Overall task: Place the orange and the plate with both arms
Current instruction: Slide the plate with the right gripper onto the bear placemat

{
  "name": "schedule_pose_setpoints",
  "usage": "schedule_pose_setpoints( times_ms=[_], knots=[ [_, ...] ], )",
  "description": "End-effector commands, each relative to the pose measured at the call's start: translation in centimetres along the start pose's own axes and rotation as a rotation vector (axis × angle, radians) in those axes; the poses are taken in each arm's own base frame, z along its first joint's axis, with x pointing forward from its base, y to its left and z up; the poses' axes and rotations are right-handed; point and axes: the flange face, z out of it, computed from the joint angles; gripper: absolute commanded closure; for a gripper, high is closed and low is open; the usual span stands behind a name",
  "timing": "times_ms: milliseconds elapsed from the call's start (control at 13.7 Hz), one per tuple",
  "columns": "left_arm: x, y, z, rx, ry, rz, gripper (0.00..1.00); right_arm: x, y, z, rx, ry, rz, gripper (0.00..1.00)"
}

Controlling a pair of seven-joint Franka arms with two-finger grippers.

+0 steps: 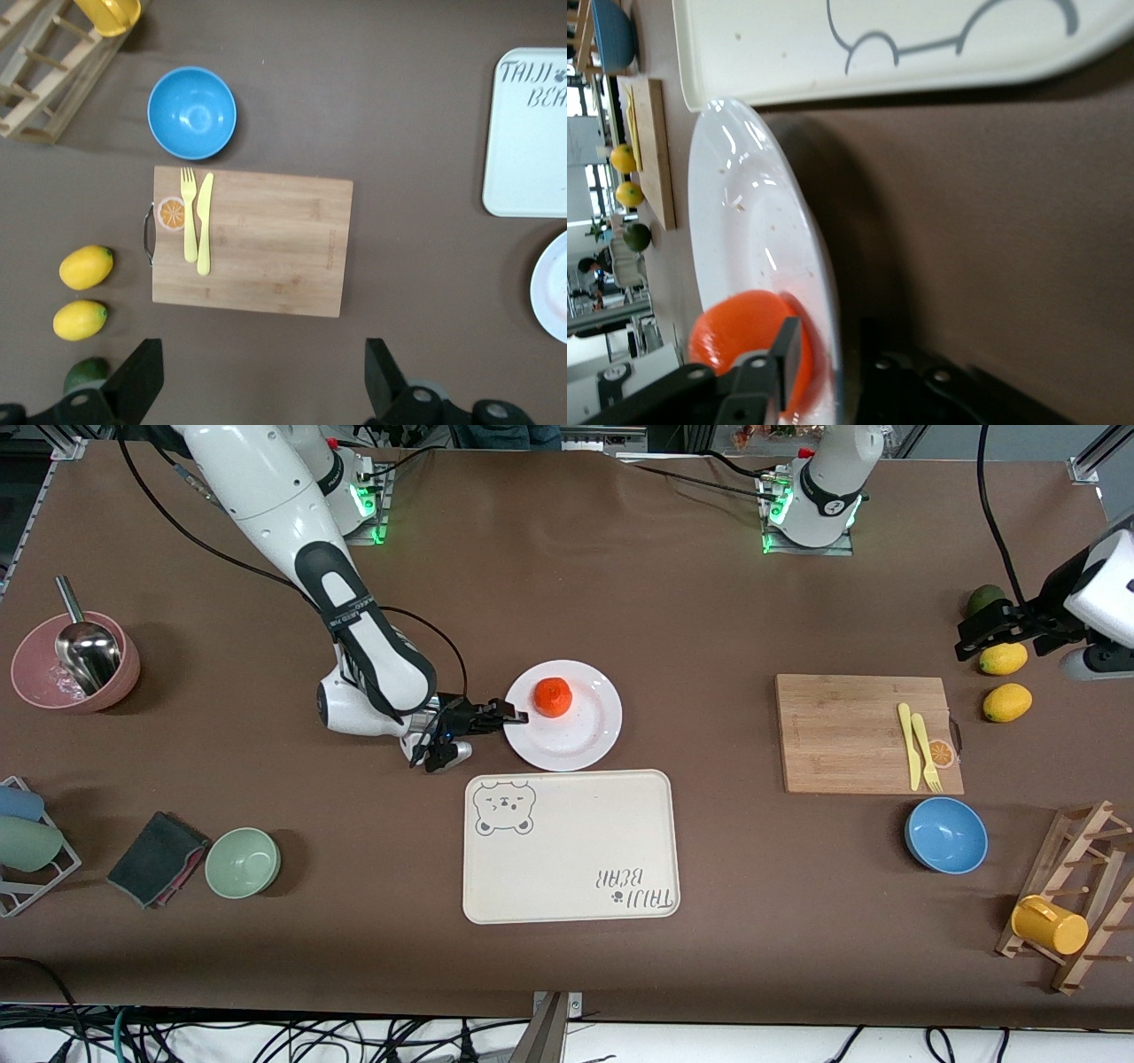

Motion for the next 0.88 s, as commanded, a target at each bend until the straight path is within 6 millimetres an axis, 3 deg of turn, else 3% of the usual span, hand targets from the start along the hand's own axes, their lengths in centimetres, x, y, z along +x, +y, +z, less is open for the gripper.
schedule_pose_setpoints(
  times_ms=[0, 292, 438, 584, 803],
  knots=[
    [-0.1, -0.3, -0.3, -0.005, 0.048, 0.020, 0.00, -0.2, 0.6, 0.0, 0.029, -0.001, -0.053, 1.00],
    [0.0, -3.5, -0.3, -0.020, 0.050, 0.049, 0.00, 0.5, -0.5, -0.9, 0.077, -0.023, -0.061, 1.00],
    [0.1, -3.3, -0.3, -0.021, 0.052, 0.046, 0.00, 2.6, -1.6, -2.7, 0.142, -0.024, -0.035, 1.00],
    [0.1, -3.3, -0.8, -0.022, 0.062, 0.047, 0.00, 5.3, -4.0, -4.3, 0.169, -0.015, 0.050, 1.00],
    [0.2, -3.4, -1.1, -0.029, 0.069, 0.047, 0.00, 9.2, -4.9, -4.4, 0.130, -0.016, 0.133, 1.00]
  ],
)
